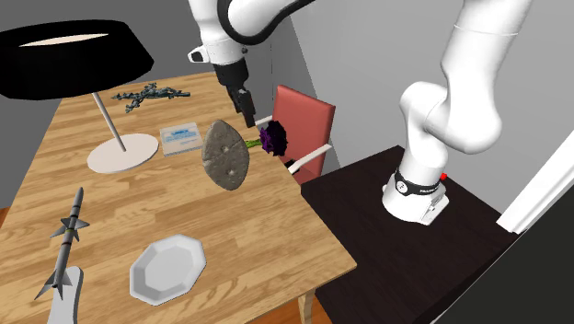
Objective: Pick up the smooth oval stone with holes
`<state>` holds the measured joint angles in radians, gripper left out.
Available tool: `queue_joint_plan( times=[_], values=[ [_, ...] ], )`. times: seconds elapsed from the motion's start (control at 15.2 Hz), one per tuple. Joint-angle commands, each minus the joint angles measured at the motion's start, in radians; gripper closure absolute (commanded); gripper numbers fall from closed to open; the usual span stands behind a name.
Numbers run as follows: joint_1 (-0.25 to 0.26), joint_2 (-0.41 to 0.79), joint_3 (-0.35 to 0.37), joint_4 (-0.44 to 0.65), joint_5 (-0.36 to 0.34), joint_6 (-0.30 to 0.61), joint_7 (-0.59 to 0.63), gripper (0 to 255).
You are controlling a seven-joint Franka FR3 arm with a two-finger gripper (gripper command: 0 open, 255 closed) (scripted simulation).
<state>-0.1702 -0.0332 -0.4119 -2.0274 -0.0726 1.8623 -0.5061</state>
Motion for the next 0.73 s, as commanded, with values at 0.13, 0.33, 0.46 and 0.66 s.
queue_joint_plan(
  times=[0.13, 0.33, 0.46, 0.66],
  values=[
    [-0.036, 0.152, -0.033, 0.144, 0.066, 0.008, -0.097, 0],
    [-0.076, 0.271, -0.044, 0.263, 0.124, 0.005, -0.163, 0],
    [-0.104, 0.339, -0.044, 0.337, 0.156, -0.004, -0.197, 0],
    [-0.106, 0.350, -0.041, 0.311, 0.161, 0.033, -0.199, 0]
  ],
)
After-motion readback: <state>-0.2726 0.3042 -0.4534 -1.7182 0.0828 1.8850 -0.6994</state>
